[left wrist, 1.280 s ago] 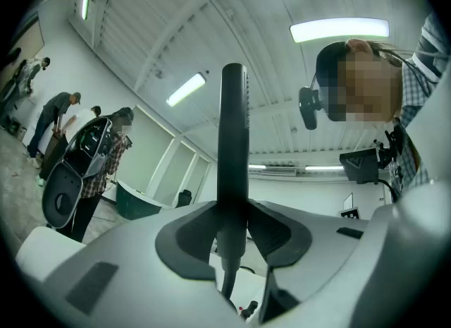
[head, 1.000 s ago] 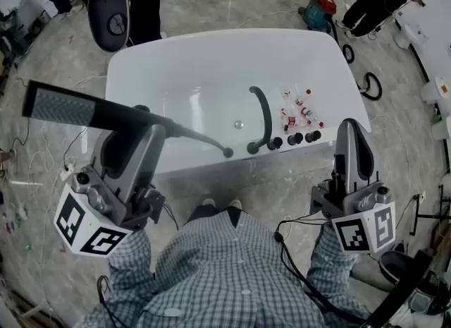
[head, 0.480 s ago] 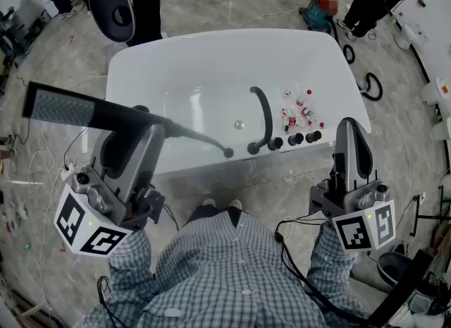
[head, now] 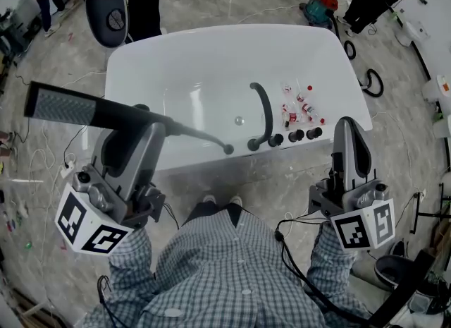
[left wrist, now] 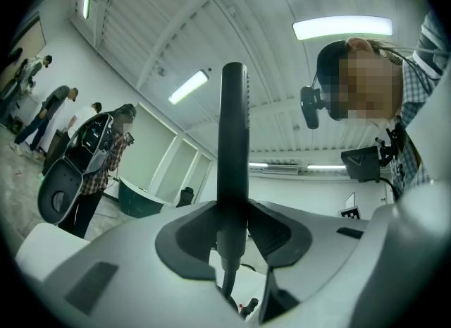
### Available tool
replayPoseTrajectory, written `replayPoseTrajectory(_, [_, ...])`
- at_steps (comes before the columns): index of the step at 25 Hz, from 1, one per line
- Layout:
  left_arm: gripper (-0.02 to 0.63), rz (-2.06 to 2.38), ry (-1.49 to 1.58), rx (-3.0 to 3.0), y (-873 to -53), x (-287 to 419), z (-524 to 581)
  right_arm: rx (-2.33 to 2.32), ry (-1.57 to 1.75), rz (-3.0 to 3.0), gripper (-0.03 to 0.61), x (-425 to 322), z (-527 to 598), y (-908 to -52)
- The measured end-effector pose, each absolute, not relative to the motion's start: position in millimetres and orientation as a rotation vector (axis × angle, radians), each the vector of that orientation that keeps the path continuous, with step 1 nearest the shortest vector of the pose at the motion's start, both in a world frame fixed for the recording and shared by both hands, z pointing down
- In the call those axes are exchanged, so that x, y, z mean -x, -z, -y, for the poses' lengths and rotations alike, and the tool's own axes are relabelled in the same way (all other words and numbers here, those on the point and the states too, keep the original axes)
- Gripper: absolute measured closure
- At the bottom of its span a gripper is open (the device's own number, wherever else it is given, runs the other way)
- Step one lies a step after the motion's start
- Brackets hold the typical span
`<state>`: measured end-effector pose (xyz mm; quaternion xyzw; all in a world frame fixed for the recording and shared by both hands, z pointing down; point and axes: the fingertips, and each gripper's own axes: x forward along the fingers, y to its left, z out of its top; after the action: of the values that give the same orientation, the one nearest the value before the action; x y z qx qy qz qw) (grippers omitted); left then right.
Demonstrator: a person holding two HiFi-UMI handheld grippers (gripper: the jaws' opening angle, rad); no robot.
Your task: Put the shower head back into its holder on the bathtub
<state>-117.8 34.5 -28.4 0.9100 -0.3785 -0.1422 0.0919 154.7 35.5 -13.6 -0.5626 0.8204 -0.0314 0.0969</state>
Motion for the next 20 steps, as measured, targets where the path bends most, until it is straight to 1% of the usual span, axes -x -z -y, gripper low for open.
replayPoseTrajectory(20, [0.476,1.098,0.348,-2.674,-3.3,108.5,-22.7,1.678,0.196,-2.461,0.561,-149.9,-26.1,-17.7])
